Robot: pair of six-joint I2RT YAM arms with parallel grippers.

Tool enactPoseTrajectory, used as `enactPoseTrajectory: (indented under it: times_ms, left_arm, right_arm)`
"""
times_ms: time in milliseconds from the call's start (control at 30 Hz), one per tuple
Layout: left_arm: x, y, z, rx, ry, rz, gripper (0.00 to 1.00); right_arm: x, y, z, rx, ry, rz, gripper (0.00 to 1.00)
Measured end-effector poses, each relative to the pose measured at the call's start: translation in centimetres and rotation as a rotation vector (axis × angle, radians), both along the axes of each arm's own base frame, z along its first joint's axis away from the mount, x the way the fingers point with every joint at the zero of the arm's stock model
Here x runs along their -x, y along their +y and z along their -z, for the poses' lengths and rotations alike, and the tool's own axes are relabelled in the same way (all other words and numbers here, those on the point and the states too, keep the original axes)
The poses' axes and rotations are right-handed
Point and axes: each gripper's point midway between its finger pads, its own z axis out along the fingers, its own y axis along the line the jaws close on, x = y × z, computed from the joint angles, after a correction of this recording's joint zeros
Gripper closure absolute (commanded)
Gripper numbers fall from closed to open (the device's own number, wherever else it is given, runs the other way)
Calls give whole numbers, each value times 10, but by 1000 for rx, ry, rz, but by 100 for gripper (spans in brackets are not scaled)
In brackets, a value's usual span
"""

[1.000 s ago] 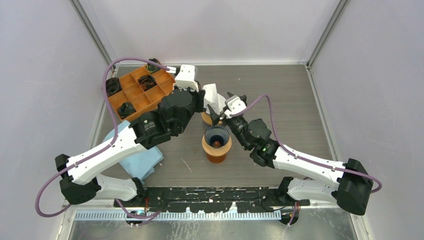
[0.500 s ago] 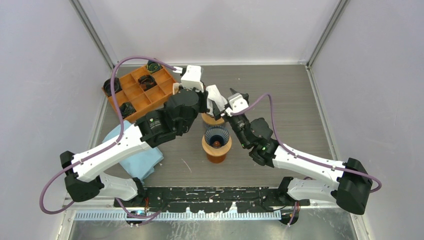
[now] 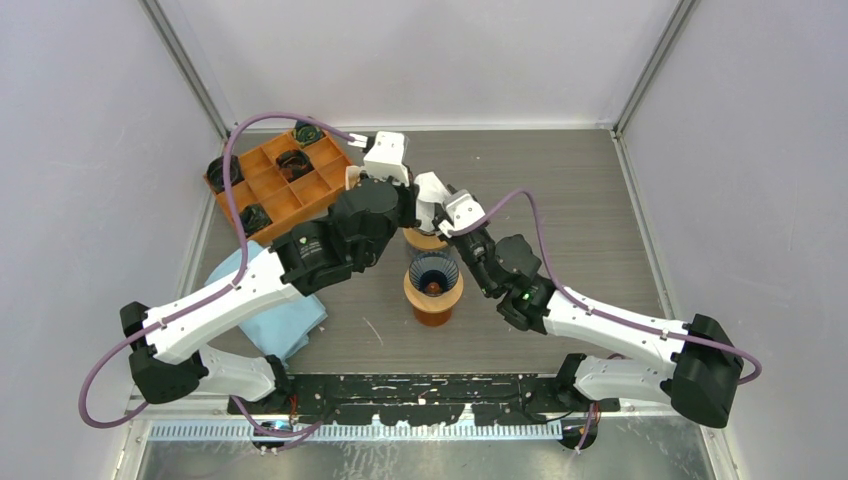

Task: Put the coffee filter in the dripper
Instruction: Pass from the left arm to the right, then open the coffee filter.

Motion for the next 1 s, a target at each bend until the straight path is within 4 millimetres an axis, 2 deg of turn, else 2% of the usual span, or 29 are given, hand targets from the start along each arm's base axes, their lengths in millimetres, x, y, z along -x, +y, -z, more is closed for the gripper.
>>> enactPoseTrajectory:
  times_ms: [200,267,367,633,767,1000]
  left_arm:
    - [2,-3,2,6,11,17,100]
    - [4,-2,0,18,15,23,92]
    - [7,1,-7,39,11,29,85]
    - [21,21,-34,129,-20,42,51]
    - [28,32,-34,152,-28,50,38]
    - [37,42,-24,192,-22,57,26]
  right_arm:
    - [1,5,5,44,6,-25,92]
    - [2,8,7,59,13,-39,99]
    - [3,11,5,68,21,-55,99]
    - [2,13,5,81,75,-56,99]
    - [1,11,0,70,134,-37,99]
    - [1,5,-15,13,250,1,99]
